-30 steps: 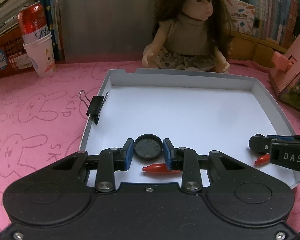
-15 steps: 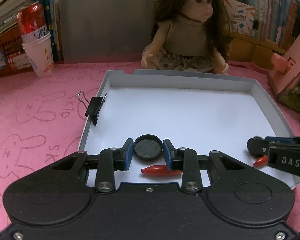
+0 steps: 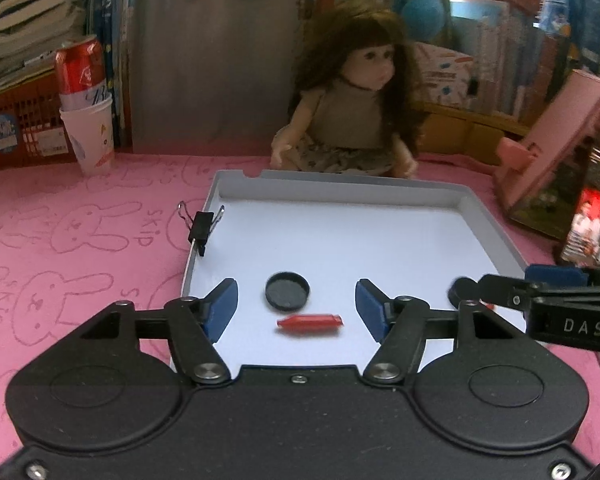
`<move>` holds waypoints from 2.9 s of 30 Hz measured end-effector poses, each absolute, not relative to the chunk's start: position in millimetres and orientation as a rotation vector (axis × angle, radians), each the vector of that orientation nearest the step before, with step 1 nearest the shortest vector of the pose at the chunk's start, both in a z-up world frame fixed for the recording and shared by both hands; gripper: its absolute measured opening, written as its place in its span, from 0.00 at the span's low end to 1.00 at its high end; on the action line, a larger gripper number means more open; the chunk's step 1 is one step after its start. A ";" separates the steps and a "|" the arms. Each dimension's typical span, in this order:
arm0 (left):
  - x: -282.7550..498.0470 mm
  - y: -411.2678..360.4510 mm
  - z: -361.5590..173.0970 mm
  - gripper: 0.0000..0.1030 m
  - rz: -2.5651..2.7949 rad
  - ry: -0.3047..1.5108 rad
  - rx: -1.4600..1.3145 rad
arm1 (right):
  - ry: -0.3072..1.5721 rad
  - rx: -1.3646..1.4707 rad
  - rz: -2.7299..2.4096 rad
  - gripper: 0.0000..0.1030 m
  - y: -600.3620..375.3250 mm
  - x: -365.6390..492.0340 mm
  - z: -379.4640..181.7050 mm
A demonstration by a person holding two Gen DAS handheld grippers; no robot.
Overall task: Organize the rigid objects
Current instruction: 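Open the left tool beside a crayon while the right tool releases its lid, then withdraw both tools from the tray back over the cloth, then grasp a black lid with the left tool while the right tool grasps a blue toy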
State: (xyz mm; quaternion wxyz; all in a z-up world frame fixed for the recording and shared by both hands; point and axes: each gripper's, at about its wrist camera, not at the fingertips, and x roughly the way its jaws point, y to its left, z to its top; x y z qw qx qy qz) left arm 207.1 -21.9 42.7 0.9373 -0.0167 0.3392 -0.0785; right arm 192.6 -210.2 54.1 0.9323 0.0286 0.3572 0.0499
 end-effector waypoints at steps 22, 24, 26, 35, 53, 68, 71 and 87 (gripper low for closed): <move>70.2 13.2 38.3 0.65 -0.191 0.633 -0.022 | 0.610 0.025 0.113 0.84 -209.3 71.6 48.4; 60.9 16.1 36.6 0.65 -0.185 0.631 -0.024 | 0.607 0.021 0.105 0.84 -209.7 64.1 44.6; 51.1 17.5 34.3 0.65 -0.182 0.630 -0.025 | 0.601 0.020 0.094 0.84 -210.4 56.4 40.9; 12.1 21.6 17.2 0.60 -0.173 0.653 -0.036 | 0.515 0.005 0.015 0.84 -209.1 28.9 24.3; -13.1 -2.6 -1.1 0.38 -0.224 0.632 0.056 | 0.478 0.004 0.009 0.78 -192.9 4.5 1.1; -2.8 -10.5 -10.1 0.37 -0.202 0.600 0.085 | 0.502 -0.003 -0.039 0.73 -184.8 8.4 -4.0; -2.5 -11.4 -11.1 0.37 -0.199 0.593 0.092 | 0.504 0.009 -0.048 0.73 -184.1 8.1 -3.6; -3.9 -3.7 -6.6 0.29 -0.177 0.601 0.049 | 0.532 -0.002 -0.057 0.39 -174.0 17.2 -6.5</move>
